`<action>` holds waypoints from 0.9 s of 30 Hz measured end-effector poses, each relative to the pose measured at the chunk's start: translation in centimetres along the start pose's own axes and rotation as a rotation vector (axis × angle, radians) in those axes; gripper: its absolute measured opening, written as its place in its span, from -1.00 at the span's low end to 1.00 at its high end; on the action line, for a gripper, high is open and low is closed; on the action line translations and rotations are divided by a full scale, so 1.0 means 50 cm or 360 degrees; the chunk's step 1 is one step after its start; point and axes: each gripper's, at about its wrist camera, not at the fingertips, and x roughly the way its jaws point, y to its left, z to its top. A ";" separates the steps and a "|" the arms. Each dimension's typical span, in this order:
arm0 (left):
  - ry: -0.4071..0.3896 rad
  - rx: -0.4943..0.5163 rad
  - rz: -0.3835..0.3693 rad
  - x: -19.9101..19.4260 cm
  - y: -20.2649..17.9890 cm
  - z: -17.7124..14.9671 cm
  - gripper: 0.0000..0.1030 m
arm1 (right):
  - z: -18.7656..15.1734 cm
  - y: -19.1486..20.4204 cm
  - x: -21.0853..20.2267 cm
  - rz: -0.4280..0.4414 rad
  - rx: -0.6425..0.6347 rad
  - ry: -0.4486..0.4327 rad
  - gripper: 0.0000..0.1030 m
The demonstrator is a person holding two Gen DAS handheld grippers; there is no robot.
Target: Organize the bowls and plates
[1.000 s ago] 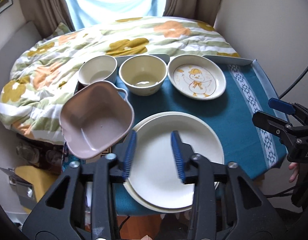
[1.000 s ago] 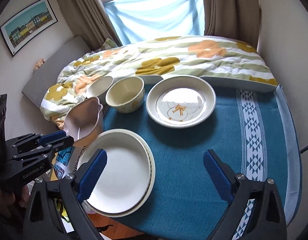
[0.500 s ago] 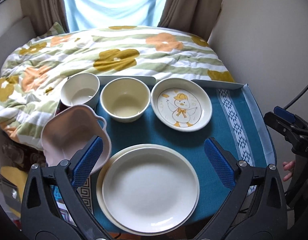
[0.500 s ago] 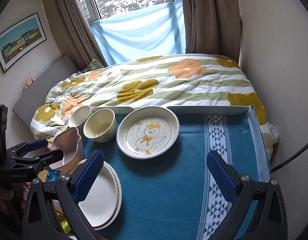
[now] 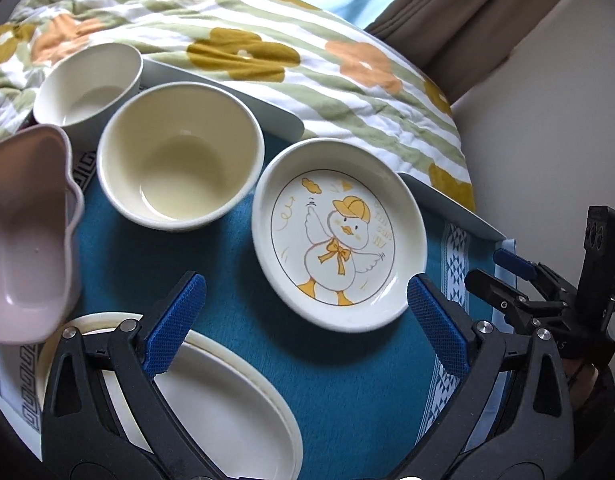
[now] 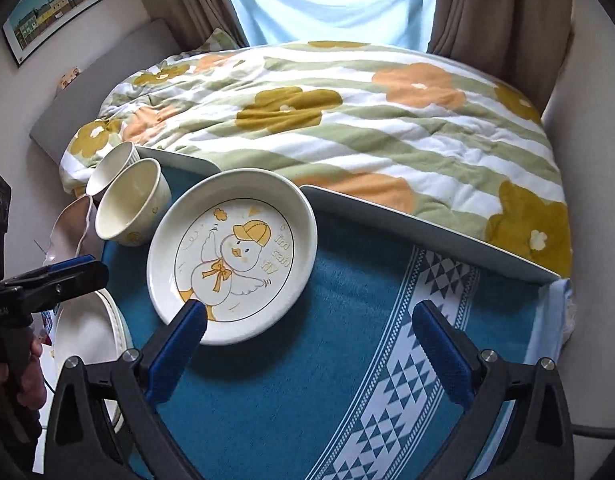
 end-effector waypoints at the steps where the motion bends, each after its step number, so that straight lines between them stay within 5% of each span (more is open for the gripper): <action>1: 0.0003 -0.0012 0.0006 0.015 0.001 0.000 0.90 | 0.007 -0.007 0.017 0.0025 -0.0002 0.0025 0.99; 8: 0.0095 -0.0099 0.0051 0.109 0.019 0.005 0.06 | 0.041 -0.016 0.107 0.0224 -0.0120 0.0069 0.89; 10: 0.0110 -0.0113 0.0069 0.122 0.022 0.005 -0.08 | 0.048 -0.015 0.124 0.0264 -0.0133 0.0089 0.41; 16: 0.0106 -0.0114 0.0111 0.135 0.022 0.004 -0.51 | 0.051 -0.014 0.156 0.0333 -0.0150 0.0122 -0.38; 22: 0.0089 -0.0120 0.0173 0.136 0.026 0.006 -0.67 | 0.056 -0.017 0.159 0.0346 -0.0153 0.0121 -0.65; 27: 0.0081 -0.0062 0.0236 0.131 0.018 0.004 -0.67 | 0.061 -0.025 0.160 0.0399 -0.0118 0.0131 -0.65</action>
